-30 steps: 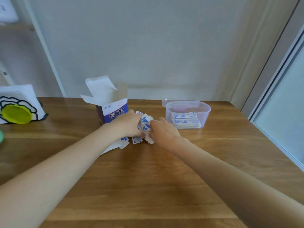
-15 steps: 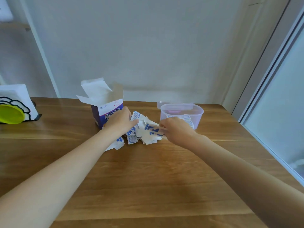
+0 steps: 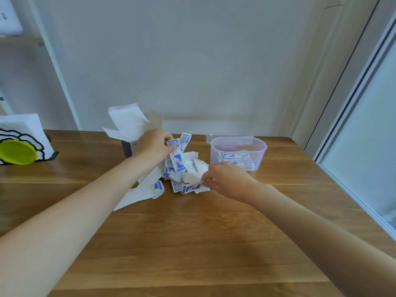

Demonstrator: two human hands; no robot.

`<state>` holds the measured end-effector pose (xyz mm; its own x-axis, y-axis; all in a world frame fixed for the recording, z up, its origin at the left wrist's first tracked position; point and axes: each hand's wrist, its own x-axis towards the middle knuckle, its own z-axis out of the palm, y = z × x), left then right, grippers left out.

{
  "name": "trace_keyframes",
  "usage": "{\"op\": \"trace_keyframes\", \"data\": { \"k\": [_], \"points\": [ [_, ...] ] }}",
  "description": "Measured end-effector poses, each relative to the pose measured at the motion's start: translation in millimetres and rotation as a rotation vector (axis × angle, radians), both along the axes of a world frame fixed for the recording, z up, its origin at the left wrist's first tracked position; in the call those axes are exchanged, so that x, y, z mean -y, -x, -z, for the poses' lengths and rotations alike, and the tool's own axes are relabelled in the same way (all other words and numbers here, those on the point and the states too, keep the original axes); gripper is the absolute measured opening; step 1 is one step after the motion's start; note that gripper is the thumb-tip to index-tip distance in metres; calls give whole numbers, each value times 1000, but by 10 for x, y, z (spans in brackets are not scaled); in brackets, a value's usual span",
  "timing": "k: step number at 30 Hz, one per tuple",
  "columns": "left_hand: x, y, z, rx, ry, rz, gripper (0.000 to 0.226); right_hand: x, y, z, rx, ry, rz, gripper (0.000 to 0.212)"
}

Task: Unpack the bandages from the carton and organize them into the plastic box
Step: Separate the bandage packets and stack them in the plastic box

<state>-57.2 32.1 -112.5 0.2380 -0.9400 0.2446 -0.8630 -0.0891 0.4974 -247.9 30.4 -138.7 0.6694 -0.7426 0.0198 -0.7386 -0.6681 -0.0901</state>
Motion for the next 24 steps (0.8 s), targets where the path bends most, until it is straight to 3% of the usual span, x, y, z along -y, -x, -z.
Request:
{"op": "trace_keyframes", "data": {
  "k": [3, 6, 11, 15, 18, 21, 24],
  "points": [
    [-25, 1, -189, 32, 73, 14, 15, 10, -25, 14, 9, -51, -12, 24],
    [-62, -10, -304, -44, 114, 36, 16, 37, -39, -19, 274, -134, 54, 18],
    [-132, 39, -289, -396, 60, 73, 10, 18, -7, -258, 1050, -760, 346, 9],
    [-134, 164, -169, -565, 39, 53, 5, -44, -14, -252, 1232, -1059, 432, 4],
    [-131, 253, -97, -737, 103, 34, 14, -84, -47, -192, 1453, -1265, 502, 6],
    [-146, 350, -47, -866, 112, 44, 11, -89, -104, -178, 1578, -1321, 516, 10],
    [-178, 412, 3, -837, 66, 78, 12, -46, -167, -167, 1592, -1224, 531, 7]
  ]
}}
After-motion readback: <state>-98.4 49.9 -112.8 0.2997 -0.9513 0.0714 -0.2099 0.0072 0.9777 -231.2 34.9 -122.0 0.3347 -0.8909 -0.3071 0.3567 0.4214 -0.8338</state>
